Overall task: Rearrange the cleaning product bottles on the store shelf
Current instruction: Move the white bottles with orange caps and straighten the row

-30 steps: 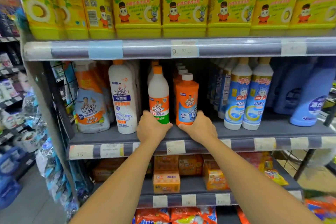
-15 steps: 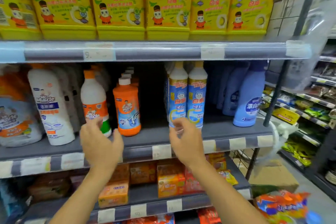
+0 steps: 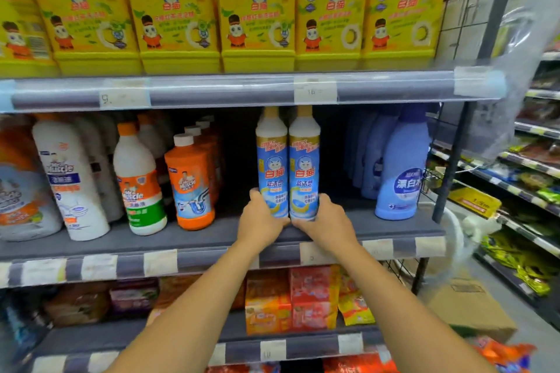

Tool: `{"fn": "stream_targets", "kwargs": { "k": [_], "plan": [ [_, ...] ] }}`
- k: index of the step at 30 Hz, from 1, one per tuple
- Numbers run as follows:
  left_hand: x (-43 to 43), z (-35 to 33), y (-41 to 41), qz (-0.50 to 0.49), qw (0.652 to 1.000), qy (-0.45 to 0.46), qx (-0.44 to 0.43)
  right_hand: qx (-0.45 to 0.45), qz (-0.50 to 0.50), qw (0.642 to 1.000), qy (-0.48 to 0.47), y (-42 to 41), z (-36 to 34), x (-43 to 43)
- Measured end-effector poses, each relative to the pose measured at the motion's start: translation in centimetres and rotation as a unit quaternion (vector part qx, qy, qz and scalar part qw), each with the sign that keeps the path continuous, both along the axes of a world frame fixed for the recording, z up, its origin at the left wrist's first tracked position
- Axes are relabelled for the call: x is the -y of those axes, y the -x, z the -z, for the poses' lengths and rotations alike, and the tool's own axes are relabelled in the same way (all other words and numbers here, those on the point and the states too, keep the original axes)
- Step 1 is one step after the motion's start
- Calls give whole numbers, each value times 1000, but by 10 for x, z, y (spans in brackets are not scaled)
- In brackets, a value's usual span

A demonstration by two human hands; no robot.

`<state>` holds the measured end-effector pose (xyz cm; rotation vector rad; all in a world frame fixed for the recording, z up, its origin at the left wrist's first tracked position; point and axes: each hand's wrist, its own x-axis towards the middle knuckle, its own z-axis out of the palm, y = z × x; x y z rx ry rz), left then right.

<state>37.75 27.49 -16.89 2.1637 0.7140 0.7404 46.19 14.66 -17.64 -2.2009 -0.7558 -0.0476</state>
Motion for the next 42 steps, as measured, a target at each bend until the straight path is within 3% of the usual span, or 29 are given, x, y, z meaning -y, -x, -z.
{"fn": "stream_targets", "kwargs": {
  "k": [6,8,11,14,18,24,27,30,42],
  "plan": [
    [6,2,5,-17,1000,-11,-4,25,-9,1000,6,1,3,1],
    [17,2,10,-71,995,-21,59,24,-32,998,-38,-3,4,15],
    [55,2,11,-129,958,-139,213,96,17,983,-158,-20,1,55],
    [102,-2,-9,-62,936,-244,247,144,64,961,-227,-46,-4,101],
    [142,-7,-47,44,956,-225,181,125,66,966,-215,-71,-1,137],
    [154,-3,-98,74,995,-55,36,75,81,974,-198,-112,3,161],
    [155,-2,-120,82,996,-17,-37,-12,20,988,-150,-135,3,163],
    [158,-4,-138,98,994,-12,-51,-78,-59,985,-145,-151,1,162],
    [158,-2,-156,77,995,-6,-56,24,11,994,-108,-150,4,153]
  ]
}}
